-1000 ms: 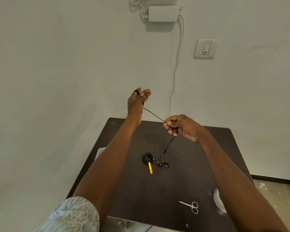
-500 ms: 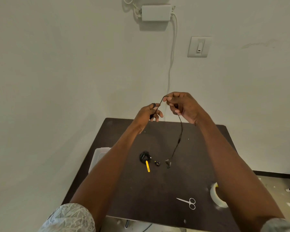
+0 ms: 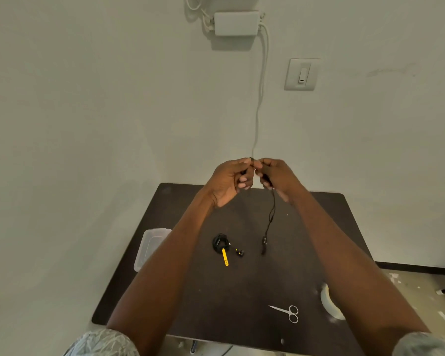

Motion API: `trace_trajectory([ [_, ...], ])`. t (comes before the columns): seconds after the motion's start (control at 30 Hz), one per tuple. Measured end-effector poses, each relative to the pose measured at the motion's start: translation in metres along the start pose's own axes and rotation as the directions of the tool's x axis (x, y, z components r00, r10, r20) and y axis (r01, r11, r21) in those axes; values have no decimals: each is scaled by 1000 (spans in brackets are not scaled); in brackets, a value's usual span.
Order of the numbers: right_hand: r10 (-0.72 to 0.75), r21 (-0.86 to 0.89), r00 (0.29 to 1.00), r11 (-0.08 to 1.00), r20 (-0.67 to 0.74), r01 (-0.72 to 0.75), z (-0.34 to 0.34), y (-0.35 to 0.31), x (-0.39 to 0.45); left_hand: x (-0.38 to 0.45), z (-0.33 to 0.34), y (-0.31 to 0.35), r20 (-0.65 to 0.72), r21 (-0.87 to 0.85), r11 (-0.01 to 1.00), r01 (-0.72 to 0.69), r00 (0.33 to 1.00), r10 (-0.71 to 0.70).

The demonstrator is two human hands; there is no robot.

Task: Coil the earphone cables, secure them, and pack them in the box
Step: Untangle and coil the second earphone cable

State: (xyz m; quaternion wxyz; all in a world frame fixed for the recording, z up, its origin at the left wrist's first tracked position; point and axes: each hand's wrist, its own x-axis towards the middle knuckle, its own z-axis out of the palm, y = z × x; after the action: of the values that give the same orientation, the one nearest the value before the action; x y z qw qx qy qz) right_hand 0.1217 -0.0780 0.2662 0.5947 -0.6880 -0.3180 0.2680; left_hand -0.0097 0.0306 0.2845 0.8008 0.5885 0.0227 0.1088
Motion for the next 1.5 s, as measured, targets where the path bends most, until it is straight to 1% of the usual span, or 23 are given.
trace_trajectory([
  [0.07,56,-20,997,998,58,-55,7,9,-7,2,-1,2,-42,-129,989,-76,997,71],
  [0.13,89,-33,987,996,131,-85,13,16,-16,6,-4,4,-121,-209,964,-163,983,140],
  [0.23,137,-5,963,990,234,-140,19,24,-28,11,-10,6,-272,-247,933,-261,943,192],
  [0.33,153,-7,938,987,310,-159,22,25,-36,16,-17,3,-438,-220,923,-314,878,194],
  [0.4,157,-46,926,988,342,-151,21,20,-40,17,-25,-2,-501,-135,944,-302,843,198],
  [0.47,138,-44,926,990,351,-131,19,11,-43,15,-31,-6,-509,36,972,-233,832,218],
  [0.53,88,-2,935,996,343,-93,15,-2,-44,12,-34,-10,-471,210,967,-141,852,226],
  [0.63,8,32,942,999,336,-20,7,-21,-39,6,-30,-15,-366,394,919,-12,915,169],
  [0.7,-33,48,939,999,343,17,5,-32,-36,4,-25,-20,-314,453,891,33,941,125],
  [0.73,-55,82,938,996,343,29,4,-35,-34,3,-22,-21,-298,452,891,48,949,100],
  [0.8,-95,164,947,985,308,46,1,-38,-29,3,-18,-23,-267,402,914,55,962,59],
  [0.87,-115,193,960,979,255,66,-4,-38,-24,1,-17,-24,-236,348,937,40,971,46],
  [0.93,-109,168,970,983,215,73,-8,-36,-19,-4,-13,-24,-202,331,943,42,979,27],
  [1.03,-88,111,982,991,164,70,-10,-33,-14,-9,-6,-21,-122,304,950,76,992,-40],
  [1.1,-90,68,991,994,101,83,-10,-27,-11,-11,-5,-17,-67,256,962,91,995,-76],
  [1.17,-84,60,996,995,42,81,-10,-20,-9,-13,-6,-13,-18,138,987,77,997,-75],
  [1.23,-48,81,998,996,36,45,-6,-10,-10,-15,-6,-10,22,-29,999,28,999,-28],
  [1.3,15,69,998,997,66,-19,2,0,-14,-12,-6,-6,12,-168,985,-40,999,42],
  [1.37,76,55,991,995,111,-82,12,10,-19,-8,-5,-2,-35,-260,959,-110,994,104],
  [1.43,98,63,981,992,170,-110,22,18,-24,-5,-5,-1,-114,-316,936,-154,986,124],
  [1.5,103,68,969,990,226,-122,30,22,-29,-1,-7,-3,-219,-339,914,-225,963,156],
])
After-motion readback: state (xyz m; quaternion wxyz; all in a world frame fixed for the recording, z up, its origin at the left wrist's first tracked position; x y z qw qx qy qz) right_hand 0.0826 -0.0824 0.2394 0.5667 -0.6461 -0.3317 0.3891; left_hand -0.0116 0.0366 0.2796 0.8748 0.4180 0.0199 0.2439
